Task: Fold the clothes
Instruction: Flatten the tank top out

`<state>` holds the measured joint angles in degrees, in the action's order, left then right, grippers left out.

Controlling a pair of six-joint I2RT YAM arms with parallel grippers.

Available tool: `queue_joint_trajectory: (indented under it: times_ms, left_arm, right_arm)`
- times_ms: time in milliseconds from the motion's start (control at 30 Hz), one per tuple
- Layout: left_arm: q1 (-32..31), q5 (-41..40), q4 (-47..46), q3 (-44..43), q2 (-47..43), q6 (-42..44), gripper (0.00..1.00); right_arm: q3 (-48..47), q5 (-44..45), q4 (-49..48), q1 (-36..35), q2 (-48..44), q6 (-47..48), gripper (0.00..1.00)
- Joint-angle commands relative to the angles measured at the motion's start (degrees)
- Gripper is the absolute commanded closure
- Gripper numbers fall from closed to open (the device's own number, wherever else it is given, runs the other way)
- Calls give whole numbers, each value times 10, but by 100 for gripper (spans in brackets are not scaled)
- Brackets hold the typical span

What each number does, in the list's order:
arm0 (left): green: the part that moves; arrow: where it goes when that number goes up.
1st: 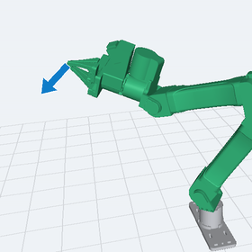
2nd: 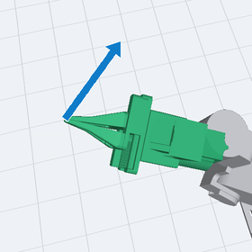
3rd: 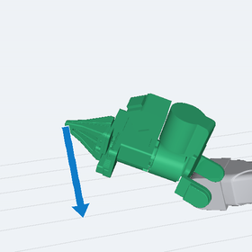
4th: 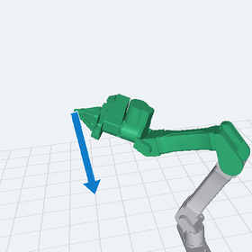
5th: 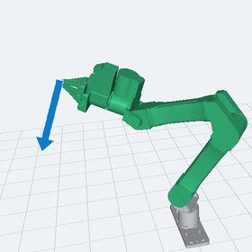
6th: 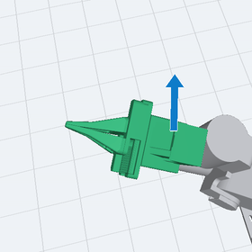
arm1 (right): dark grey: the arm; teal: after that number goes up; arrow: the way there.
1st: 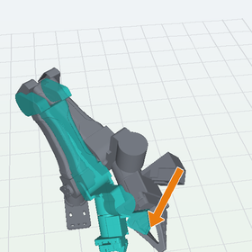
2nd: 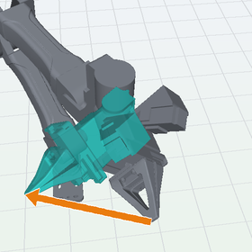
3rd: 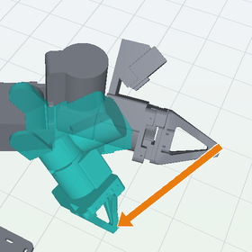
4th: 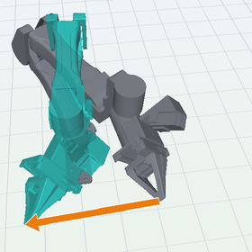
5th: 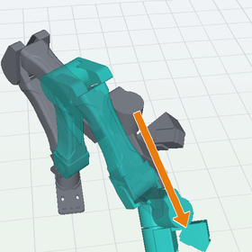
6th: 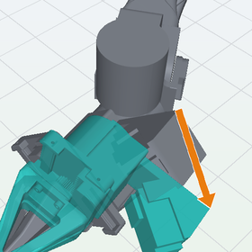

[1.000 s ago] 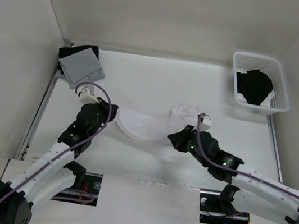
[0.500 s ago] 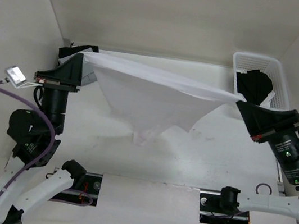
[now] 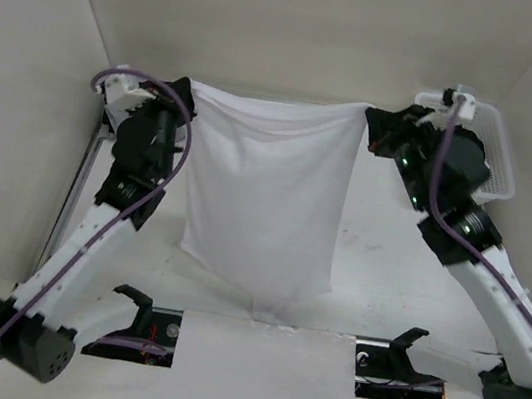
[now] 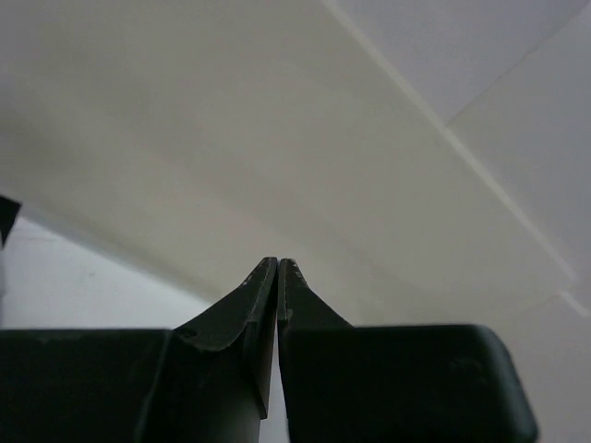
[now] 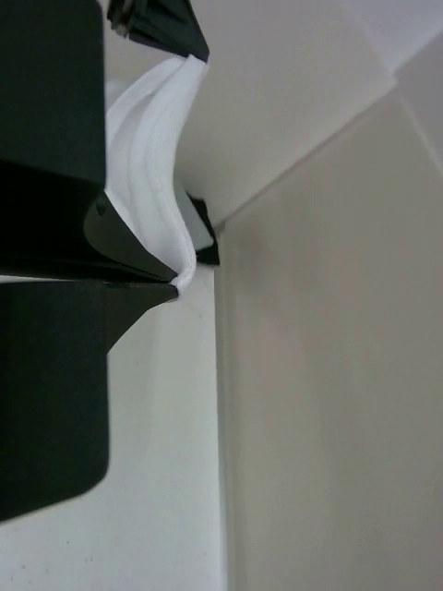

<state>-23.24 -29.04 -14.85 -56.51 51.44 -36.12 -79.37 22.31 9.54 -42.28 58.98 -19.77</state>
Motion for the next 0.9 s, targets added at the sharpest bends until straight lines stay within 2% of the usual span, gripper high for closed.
queue_joint_trajectory:
  times_ms: [0,133,267,467,533,600,667,767,867]
  left_arm:
    - [58,48,-20,-57,99,-32,98]
    - [116,116,4,-207,210,-51,98]
    - [152,140,32,-314,263,-47,98]
    - [192,169,41,-370,271,-46,98]
    - [198,178,39,-373,263,-45,98]
    - [198,180,40,-367,254,-43,98]
    - [193,178,36,-346,240,-40,98]
    - [172,168,26,-277,201,-38,98]
    - [136,138,-3,-161,147,-42,98]
  right_arm:
    - [-30,-189,-50,115,85,-81,100]
    - [-194,-237,-14,181,211,-87,100]
    - [-378,-255,49,195,299,-77,100]
    - [-624,-253,150,196,392,-59,100]
    - [-667,-256,172,193,404,-56,100]
    - [-650,-251,181,192,395,-48,100]
    - [-578,-244,167,192,361,-41,100]
    - [-401,-236,103,190,281,-36,100]
    - [-201,-226,44,189,184,-43,100]
